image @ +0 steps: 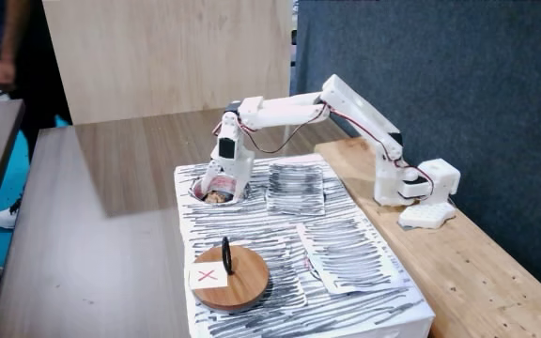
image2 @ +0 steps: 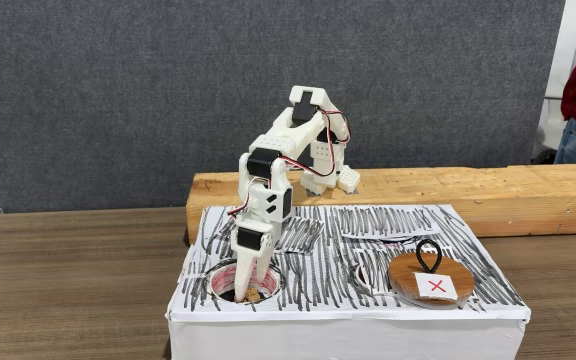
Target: Pick the brown debris from the hole.
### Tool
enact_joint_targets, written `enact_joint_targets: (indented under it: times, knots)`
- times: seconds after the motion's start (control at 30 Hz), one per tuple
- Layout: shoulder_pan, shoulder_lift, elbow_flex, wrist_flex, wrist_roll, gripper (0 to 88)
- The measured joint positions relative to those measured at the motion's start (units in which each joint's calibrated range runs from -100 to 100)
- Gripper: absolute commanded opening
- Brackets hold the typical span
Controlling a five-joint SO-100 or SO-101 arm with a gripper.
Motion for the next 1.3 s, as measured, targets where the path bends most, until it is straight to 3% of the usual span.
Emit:
enact_joint_targets:
  times: [0.3,0.6,0.7,0.8,0.83,1.3]
  knots:
    - [0.0,4.37,0.0,-7.09,0.0,28.0]
    - [0.0,5.3,-0.72,-7.26,0.0,27.7]
    - [0.0,5.3,-0.72,-7.26,0.0,20.2]
    - [0.0,5.3,-0.72,-7.26,0.0,2.3]
    - [0.0,5.3,-0.72,-7.26,0.0,0.0]
    - [0.0,5.3,-0.72,-7.26,-0.52,0.8]
